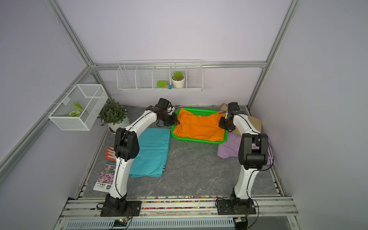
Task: Put the folded long pants in the basket
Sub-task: Move the basket to the center of the board, then place the long pant in the basket.
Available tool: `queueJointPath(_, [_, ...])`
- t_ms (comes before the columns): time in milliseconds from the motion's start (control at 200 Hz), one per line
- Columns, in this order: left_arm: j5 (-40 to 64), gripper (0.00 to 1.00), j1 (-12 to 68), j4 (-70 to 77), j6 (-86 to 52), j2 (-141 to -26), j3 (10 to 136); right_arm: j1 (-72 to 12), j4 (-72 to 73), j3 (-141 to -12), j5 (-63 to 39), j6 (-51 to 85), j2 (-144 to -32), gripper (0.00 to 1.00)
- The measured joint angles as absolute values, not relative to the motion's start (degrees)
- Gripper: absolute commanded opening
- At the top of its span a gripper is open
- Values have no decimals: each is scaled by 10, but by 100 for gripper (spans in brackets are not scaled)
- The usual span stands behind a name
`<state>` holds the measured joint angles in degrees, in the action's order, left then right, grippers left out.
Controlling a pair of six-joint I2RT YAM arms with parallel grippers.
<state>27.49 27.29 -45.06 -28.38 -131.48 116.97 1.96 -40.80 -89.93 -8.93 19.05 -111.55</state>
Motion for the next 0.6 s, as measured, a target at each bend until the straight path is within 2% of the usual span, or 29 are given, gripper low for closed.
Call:
queueJointPath(200, [269,0,293,-444,-312,-1220,1045,20,-435,-890,-97,171,-1112,0])
queueJointPath(600, [224,0,291,-449,-307,-1207,1037,-10,-441,-878,-85,171,-1112,0])
